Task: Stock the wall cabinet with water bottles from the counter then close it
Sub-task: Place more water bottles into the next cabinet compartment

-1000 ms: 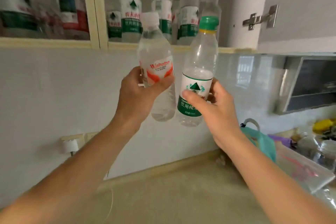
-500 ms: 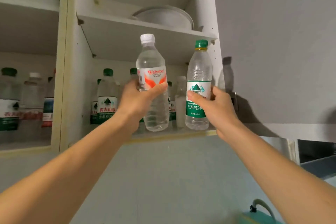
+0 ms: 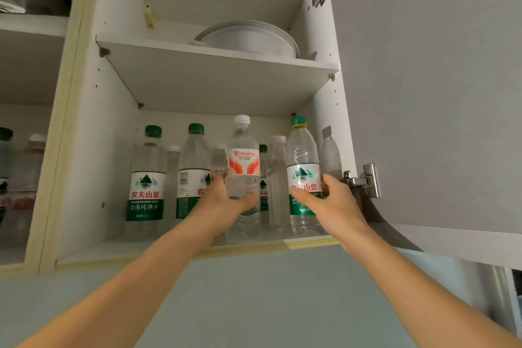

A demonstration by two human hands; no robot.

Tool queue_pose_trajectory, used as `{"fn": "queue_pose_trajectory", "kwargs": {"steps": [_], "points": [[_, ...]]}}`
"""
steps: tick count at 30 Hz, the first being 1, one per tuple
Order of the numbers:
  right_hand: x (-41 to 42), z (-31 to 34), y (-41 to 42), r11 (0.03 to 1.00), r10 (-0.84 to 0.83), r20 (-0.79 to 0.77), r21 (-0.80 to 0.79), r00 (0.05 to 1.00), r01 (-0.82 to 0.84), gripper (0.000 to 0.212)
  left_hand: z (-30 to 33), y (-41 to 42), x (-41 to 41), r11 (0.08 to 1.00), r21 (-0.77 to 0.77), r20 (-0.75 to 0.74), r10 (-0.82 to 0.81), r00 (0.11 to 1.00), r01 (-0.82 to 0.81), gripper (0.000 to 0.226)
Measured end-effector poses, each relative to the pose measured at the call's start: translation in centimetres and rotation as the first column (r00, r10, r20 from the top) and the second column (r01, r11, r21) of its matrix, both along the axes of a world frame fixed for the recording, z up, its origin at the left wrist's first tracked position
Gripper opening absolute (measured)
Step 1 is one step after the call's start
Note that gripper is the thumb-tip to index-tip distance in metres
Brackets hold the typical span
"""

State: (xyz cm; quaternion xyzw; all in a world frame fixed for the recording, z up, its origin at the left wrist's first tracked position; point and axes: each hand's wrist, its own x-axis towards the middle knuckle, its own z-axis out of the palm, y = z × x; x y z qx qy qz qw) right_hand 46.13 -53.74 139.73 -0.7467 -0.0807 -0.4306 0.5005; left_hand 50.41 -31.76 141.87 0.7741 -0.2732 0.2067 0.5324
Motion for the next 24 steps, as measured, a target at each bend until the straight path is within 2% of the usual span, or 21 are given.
{"fn": "queue_pose_trajectory", "kwargs": {"steps": [4, 8, 12, 16, 19, 24], "points": [[1.3, -0.2, -0.9, 1.000, 0.012, -0.005, -0.022, 1.000, -0.012, 0.057, 0.0, 0.5, 0.8, 0.993, 0.114, -0.001, -0.002, 1.000, 0.002, 0.046], [2.3, -0.3, -1.0, 0.997, -0.057, 0.017, -0.060, 0.998, 0.058, 0.058, 0.5, -0.8, 1.2, 0.991, 0.134, 0.015, 0.007, 1.000, -0.009, 0.041], [2.4, -0.3, -0.9, 0.982, -0.136, 0.011, -0.127, 0.991, 0.137, 0.056, 0.6, -2.7, 1.6, 0.988, 0.143, 0.004, 0.055, 0.998, -0.055, 0.073], [2.2, -0.4, -0.8, 0.961, -0.208, -0.009, -0.189, 0.978, 0.203, 0.055, 1.0, -3.4, 1.7, 0.981, 0.181, -0.026, 0.076, 0.997, -0.070, 0.085], [2.0, -0.4, -0.3, 0.940, -0.271, -0.023, -0.220, 0.962, 0.260, 0.054, 0.8, -3.9, 1.1, 0.968, 0.198, 0.031, 0.149, 0.988, -0.152, 0.084], [1.9, -0.6, 0.3, 0.907, -0.346, -0.017, -0.263, 0.938, 0.329, 0.051, -0.3, -5.2, 0.0, 0.944, 0.135, 0.157, 0.278, 0.948, -0.300, 0.079]]}}
